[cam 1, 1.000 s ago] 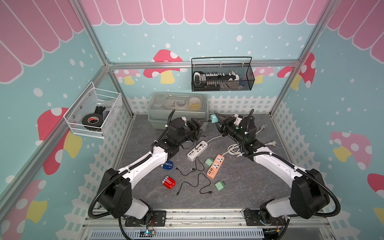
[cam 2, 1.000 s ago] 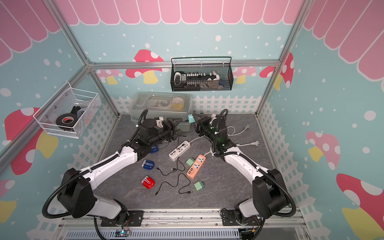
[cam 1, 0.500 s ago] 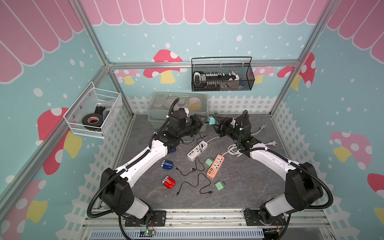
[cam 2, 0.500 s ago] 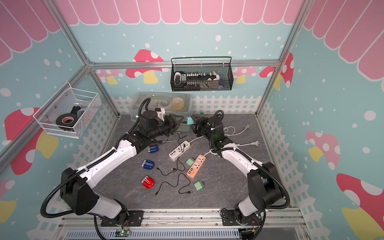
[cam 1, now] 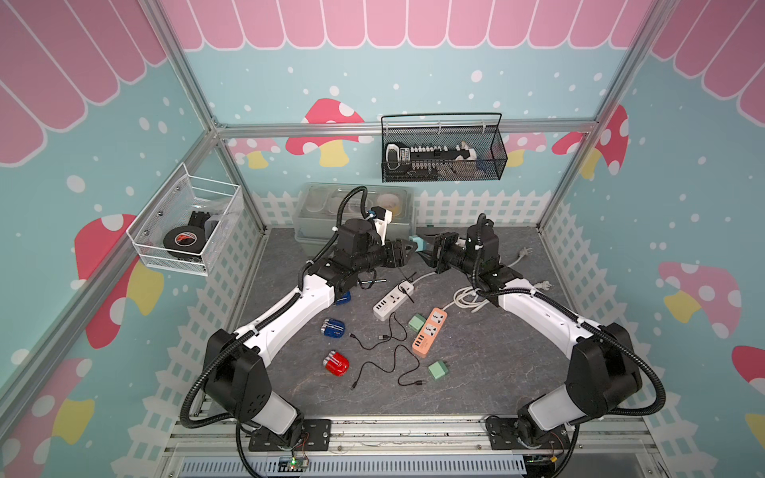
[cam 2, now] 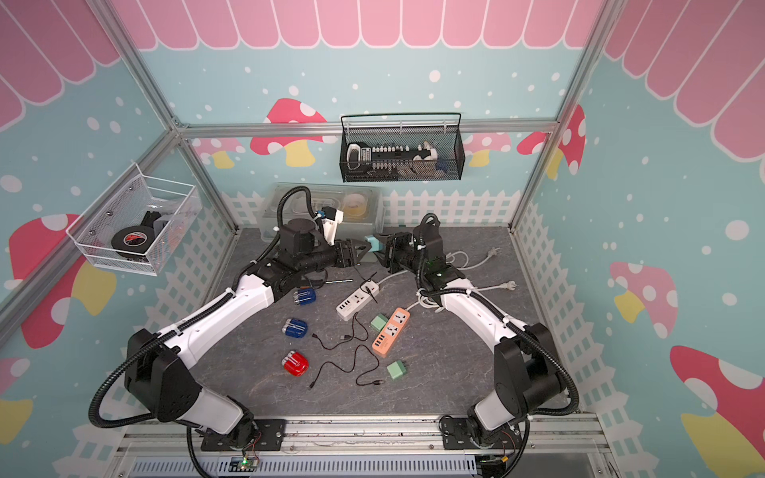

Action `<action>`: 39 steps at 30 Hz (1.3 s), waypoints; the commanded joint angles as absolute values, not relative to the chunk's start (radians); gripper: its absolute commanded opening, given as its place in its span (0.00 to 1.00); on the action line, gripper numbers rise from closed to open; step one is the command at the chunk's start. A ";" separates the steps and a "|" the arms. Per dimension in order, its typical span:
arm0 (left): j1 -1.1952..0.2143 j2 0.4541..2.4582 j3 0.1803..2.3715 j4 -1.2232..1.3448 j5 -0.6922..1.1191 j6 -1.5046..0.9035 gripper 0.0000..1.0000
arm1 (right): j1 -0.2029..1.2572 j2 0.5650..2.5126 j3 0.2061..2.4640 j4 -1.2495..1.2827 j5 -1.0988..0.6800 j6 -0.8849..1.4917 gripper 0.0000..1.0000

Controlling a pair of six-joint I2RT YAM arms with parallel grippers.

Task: Charge the electric shaver
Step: Insert the plug into the socket.

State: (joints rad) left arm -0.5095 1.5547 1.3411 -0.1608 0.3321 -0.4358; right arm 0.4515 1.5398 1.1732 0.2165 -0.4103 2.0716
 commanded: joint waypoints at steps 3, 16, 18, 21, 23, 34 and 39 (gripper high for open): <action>-0.479 1.585 1.383 -0.175 0.428 -0.342 0.69 | 0.451 1.557 1.206 0.212 -0.475 2.119 0.00; -0.479 1.608 1.376 -0.138 0.475 -0.396 0.47 | 0.453 1.555 1.189 0.251 -0.480 2.138 0.00; -0.478 1.614 1.380 -0.135 0.481 -0.407 0.41 | 0.453 1.554 1.189 0.253 -0.480 2.141 0.00; -0.479 1.619 1.381 -0.130 0.488 -0.415 0.40 | 0.453 1.550 1.186 0.261 -0.479 2.150 0.00; -0.483 1.623 1.382 -0.132 0.481 -0.413 0.41 | 0.453 1.548 1.184 0.259 -0.476 2.153 0.00; -0.503 1.642 1.406 -0.129 0.462 -0.408 0.40 | 0.453 1.519 1.155 0.263 -0.470 2.176 0.00; -0.503 1.639 1.412 -0.126 0.451 -0.411 0.25 | 0.453 1.509 1.140 0.263 -0.469 2.185 0.00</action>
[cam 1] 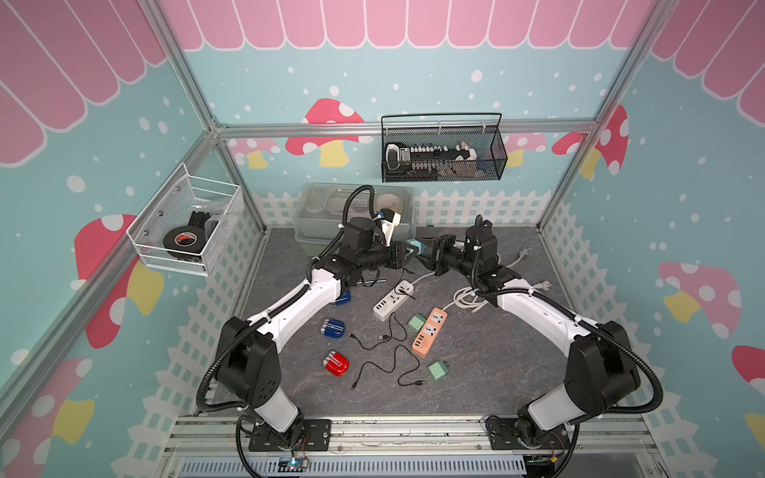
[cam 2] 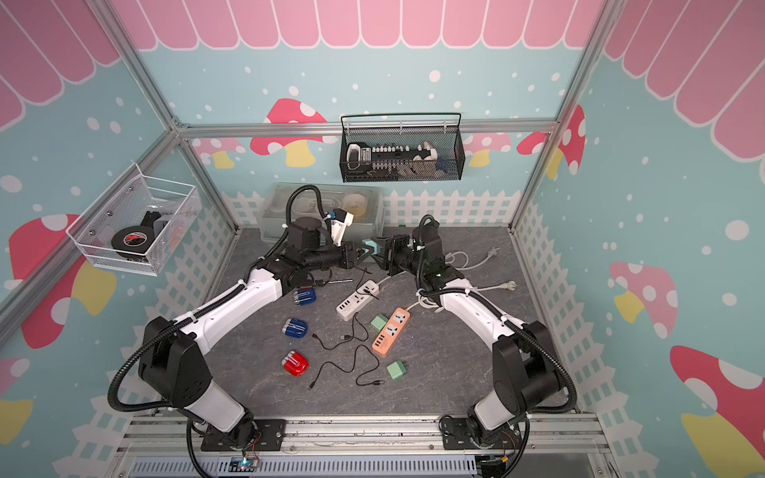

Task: Charge the electric shaver
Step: Insert the plug into the socket.

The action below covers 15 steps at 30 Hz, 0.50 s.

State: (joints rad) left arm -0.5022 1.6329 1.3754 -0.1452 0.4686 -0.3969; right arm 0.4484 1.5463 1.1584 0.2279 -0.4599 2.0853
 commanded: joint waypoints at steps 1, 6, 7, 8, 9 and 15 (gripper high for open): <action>-0.504 1.639 1.413 -0.123 0.450 -0.412 0.21 | 0.453 1.507 1.138 0.263 -0.469 2.187 0.00; -0.503 1.617 1.431 -0.174 0.398 -0.397 0.08 | 0.442 1.481 1.146 0.146 -0.465 2.094 0.35; -0.503 1.611 1.448 -0.225 0.358 -0.383 0.06 | 0.431 1.467 1.154 0.082 -0.461 2.044 0.44; -0.502 1.607 1.462 -0.271 0.322 -0.373 0.05 | 0.419 1.453 1.159 0.022 -0.453 1.993 0.49; -0.498 1.599 1.474 -0.317 0.298 -0.359 0.05 | 0.403 1.435 1.166 -0.048 -0.440 1.934 0.53; -0.475 1.534 1.527 -0.551 0.122 -0.290 0.00 | 0.277 1.389 1.278 -0.420 -0.392 1.549 0.61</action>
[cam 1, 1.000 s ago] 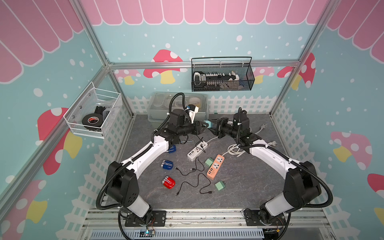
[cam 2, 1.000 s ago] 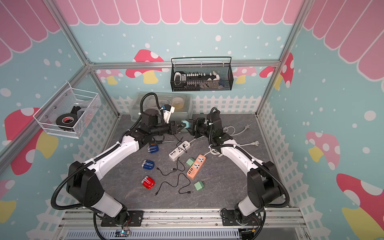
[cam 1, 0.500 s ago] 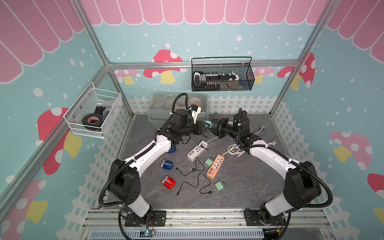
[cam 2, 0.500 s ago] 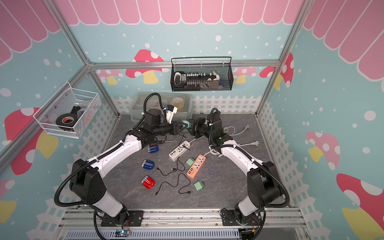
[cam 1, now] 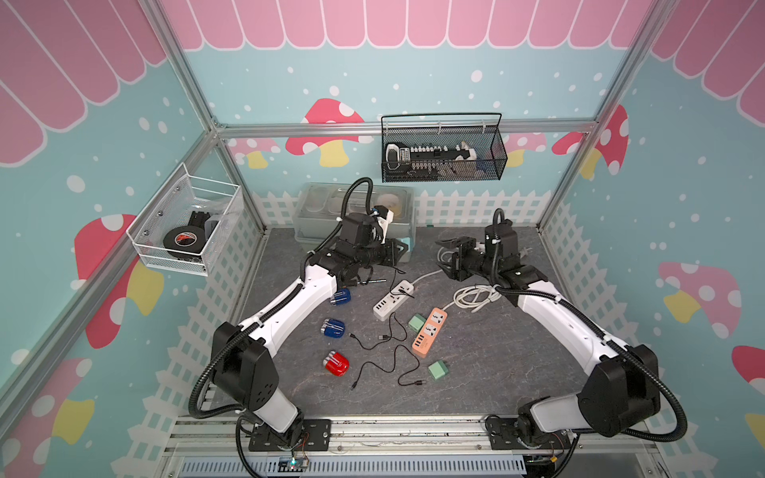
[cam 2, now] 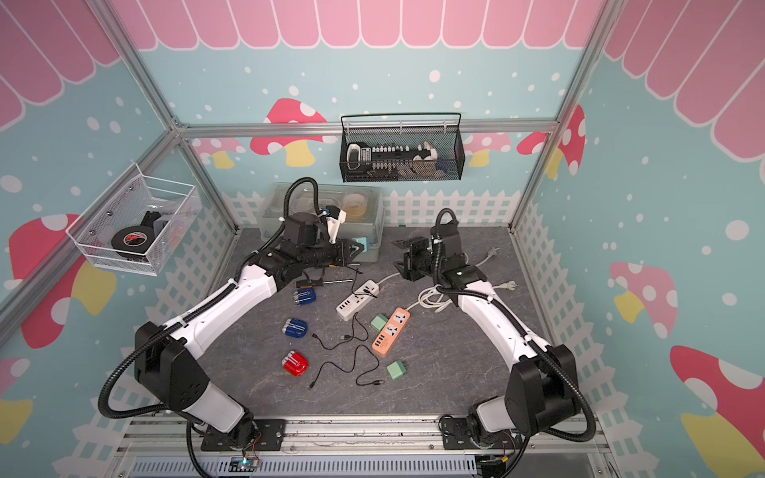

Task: Charge the electric shaver
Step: Insert the plug into the socket.

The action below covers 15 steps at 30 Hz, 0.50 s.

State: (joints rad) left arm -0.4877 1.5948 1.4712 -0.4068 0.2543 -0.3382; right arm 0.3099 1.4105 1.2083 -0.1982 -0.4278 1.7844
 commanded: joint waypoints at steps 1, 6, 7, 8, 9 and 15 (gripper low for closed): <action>-0.471 1.528 1.547 -0.599 0.092 -0.269 0.00 | 0.264 1.392 1.312 -0.479 -0.380 1.473 0.61; -0.459 1.548 1.681 -0.864 -0.233 -0.192 0.00 | 0.258 1.442 1.514 -0.745 -0.295 1.120 0.60; -0.447 1.556 1.697 -0.898 -0.266 -0.187 0.00 | 0.258 1.446 1.536 -0.774 -0.285 1.084 0.59; -0.440 1.560 1.700 -0.910 -0.279 -0.178 0.00 | 0.258 1.445 1.548 -0.790 -0.278 1.050 0.59; -0.439 1.563 1.693 -0.908 -0.276 -0.164 0.00 | 0.258 1.445 1.552 -0.796 -0.279 1.019 0.58; -0.461 1.694 1.696 -0.891 -0.029 0.004 0.00 | 0.260 1.438 1.555 -0.798 -0.343 0.913 0.56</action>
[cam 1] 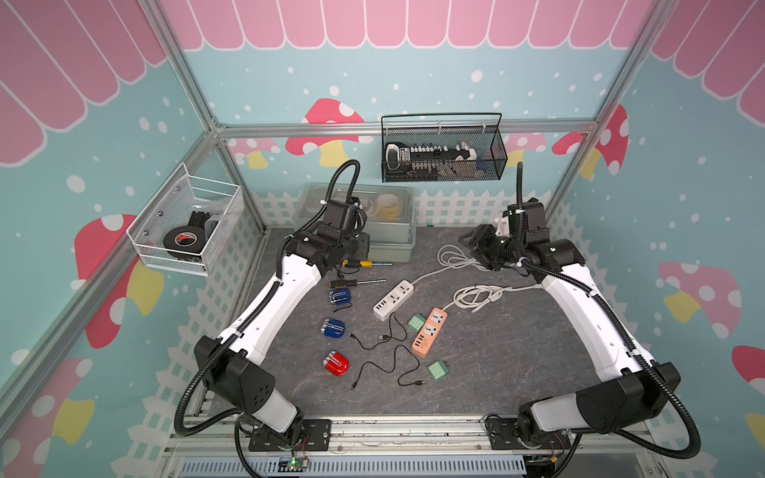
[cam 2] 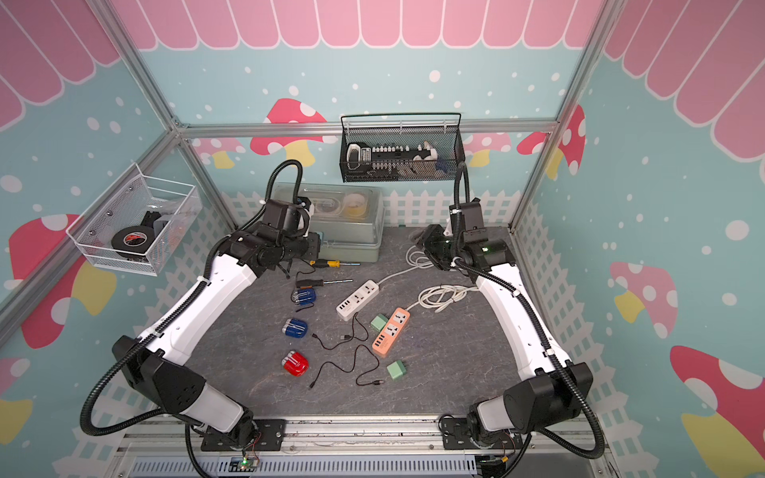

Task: Charge the electric shaver
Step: Insert the plug into the socket.

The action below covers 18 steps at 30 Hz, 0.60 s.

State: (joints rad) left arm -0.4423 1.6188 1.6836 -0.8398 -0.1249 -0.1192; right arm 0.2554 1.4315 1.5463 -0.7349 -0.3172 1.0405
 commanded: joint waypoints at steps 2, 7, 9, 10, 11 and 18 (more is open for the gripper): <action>-0.462 1.764 1.728 -0.910 0.065 0.055 0.00 | 0.258 1.442 1.560 -0.803 -0.386 0.870 0.55; -0.478 1.942 1.862 -0.953 0.189 0.069 0.00 | 0.260 1.462 1.558 -0.892 -0.402 0.721 0.52; -0.508 1.989 1.900 -0.948 0.174 0.087 0.00 | 0.259 1.460 1.503 -0.893 -0.394 0.703 0.51; -0.530 2.015 1.922 -0.947 0.152 0.105 0.00 | 0.260 1.460 1.475 -0.884 -0.400 0.705 0.50; -0.547 2.038 1.939 -0.947 0.131 0.119 0.00 | 0.259 1.459 1.454 -0.874 -0.407 0.713 0.49; -0.589 2.197 2.091 -1.042 0.075 0.145 0.00 | 0.259 1.459 1.429 -0.873 -0.397 0.730 0.48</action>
